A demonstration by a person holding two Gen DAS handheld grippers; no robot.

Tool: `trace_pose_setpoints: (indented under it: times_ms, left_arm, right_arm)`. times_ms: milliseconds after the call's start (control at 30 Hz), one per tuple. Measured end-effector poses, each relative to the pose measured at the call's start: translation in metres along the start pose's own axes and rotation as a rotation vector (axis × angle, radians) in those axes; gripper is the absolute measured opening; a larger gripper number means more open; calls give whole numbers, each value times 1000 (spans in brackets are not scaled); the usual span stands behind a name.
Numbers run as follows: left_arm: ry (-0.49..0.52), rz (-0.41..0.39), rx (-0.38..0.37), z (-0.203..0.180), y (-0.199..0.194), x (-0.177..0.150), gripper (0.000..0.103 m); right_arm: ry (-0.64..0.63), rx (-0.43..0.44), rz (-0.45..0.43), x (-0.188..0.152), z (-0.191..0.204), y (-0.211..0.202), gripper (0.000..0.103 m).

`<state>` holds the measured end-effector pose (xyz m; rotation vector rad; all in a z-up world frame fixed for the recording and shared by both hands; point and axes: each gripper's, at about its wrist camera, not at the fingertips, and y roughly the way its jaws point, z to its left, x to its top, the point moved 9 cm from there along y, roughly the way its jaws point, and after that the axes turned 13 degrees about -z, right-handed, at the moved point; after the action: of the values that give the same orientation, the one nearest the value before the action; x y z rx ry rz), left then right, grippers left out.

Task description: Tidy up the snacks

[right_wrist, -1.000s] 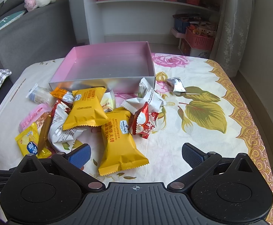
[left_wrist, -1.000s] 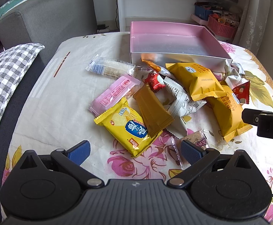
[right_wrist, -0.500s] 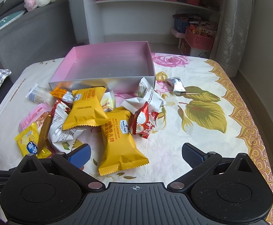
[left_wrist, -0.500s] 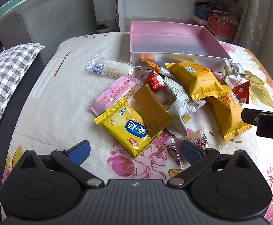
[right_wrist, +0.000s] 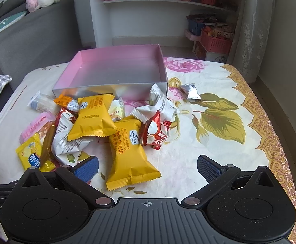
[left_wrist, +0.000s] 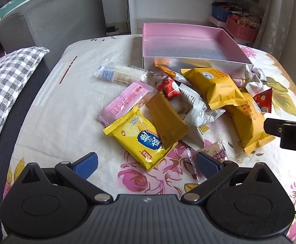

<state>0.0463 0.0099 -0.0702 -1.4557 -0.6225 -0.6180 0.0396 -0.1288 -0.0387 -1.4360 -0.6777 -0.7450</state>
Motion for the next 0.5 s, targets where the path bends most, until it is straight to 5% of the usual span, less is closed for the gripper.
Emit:
trace_pose_setpoints:
  times_ms: [333,500]
  left_arm:
    - [-2,0,5,6,2,1,103]
    - [-2,-60,34,15,3,10,103]
  right_arm:
    - [15,-26,-25,4,-5,-3,103]
    - [62,-30,-35,12,-12,-2,103]
